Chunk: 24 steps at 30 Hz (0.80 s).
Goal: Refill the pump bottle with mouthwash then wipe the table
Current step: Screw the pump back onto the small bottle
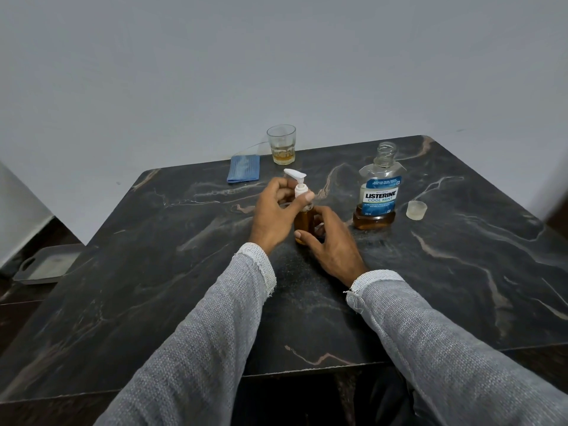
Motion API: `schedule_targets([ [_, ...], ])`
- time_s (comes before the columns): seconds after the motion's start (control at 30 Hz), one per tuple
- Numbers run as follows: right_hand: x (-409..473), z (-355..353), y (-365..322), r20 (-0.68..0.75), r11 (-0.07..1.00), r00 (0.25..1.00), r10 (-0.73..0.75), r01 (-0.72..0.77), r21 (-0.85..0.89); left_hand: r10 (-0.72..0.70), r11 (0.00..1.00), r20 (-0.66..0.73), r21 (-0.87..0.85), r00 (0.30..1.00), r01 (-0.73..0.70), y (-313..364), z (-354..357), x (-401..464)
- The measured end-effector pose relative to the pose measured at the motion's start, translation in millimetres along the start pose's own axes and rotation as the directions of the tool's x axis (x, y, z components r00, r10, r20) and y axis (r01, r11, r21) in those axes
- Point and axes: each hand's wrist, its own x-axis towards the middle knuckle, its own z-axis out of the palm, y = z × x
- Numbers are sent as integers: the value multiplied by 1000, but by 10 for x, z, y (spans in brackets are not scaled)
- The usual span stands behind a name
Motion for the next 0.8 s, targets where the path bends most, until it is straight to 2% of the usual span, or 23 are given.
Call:
schedule_targets([
  [0.23, 12, 1, 10, -4, 1000, 1000, -3, 3, -16, 57, 997, 143, 35, 988, -63, 2, -78, -27],
  [0.47, 1, -6, 8, 14, 1000, 1000, 2, -1, -26, 12, 1000, 39, -23, 999, -11, -14, -36, 8],
  [0.67, 5, -7, 11, 13, 1000, 1000, -3, 3, -22, 75, 996, 139, 34, 987, -80, -35, -101, 3],
  [0.8, -1, -3, 12, 21, 999, 1000, -3, 4, -35, 49, 999, 104, 9, 993, -50, -49, -104, -3],
])
